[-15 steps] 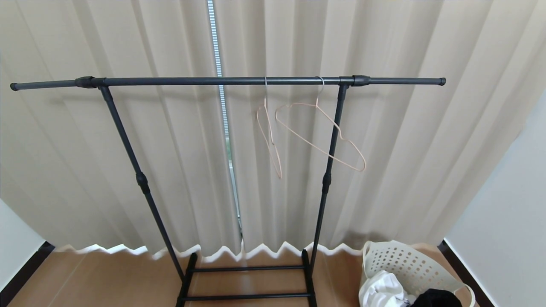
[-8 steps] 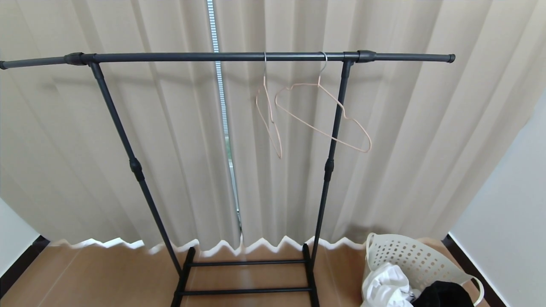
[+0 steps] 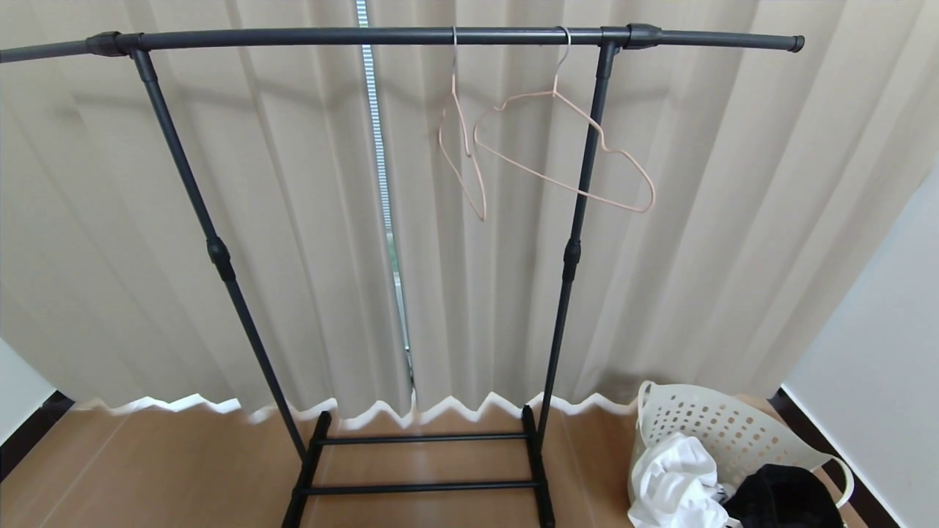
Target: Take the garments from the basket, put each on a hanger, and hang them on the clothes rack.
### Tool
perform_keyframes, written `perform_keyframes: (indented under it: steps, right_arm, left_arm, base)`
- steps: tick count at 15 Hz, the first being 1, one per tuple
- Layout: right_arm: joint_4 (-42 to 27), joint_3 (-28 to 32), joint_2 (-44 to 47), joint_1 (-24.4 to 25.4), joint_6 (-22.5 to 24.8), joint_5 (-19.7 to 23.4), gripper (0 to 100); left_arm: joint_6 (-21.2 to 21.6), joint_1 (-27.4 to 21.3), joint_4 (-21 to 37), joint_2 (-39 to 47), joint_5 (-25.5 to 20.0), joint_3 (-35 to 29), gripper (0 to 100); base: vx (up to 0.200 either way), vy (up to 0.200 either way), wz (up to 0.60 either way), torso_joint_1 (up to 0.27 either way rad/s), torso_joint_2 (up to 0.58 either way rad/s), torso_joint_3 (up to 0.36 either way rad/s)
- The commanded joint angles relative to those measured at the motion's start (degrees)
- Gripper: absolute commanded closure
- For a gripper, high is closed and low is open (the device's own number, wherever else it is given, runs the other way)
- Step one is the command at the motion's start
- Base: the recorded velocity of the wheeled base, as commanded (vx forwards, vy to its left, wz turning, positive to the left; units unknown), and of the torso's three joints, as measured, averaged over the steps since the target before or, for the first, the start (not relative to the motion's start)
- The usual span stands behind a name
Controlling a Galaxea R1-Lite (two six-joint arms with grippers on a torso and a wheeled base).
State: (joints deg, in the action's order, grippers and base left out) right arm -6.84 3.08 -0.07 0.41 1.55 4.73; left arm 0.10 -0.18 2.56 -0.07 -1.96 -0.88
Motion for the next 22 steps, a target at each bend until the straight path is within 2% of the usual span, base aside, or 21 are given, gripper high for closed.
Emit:
perform_keyframes:
  steps: [1,6,15,19,22]
  right_arm:
    - [-0.02,-0.01,0.07,0.02,0.03,0.02,0]
    - [-0.02,-0.01,0.07,0.02,-0.05,-0.42,0]
    - [-0.02,-0.01,0.07,-0.06,-0.58,-0.42,0]
    - [-0.02,-0.01,0.07,-0.06,-0.49,-0.42,0]
    - [-0.02,-0.01,0.07,-0.06,-0.49,-0.42,0]
  left_arm:
    - [-0.01,0.01,-0.01,0.07,-0.06,0.0,0]
    - [-0.01,0.01,-0.01,0.07,-0.06,-0.09,0]
    - [-0.01,0.01,-0.01,0.07,-0.15,-0.09,0]
    - [-0.01,0.01,-0.01,0.07,-0.41,-0.09,0]
    - [-0.01,-0.08,-0.01,0.07,-0.41,-0.09,0]
  base:
    - [0.0,0.0,0.0,-0.149,0.48,0.33]
    - [0.0,0.0,0.0,-0.11,0.42,0.302]
    - [0.0,0.0,0.0,-0.005,0.03,0.018]
    - [0.0,0.0,0.0,-0.046,0.27,0.222]
    - [0.0,0.0,-0.6,-0.014,0.09,0.072]
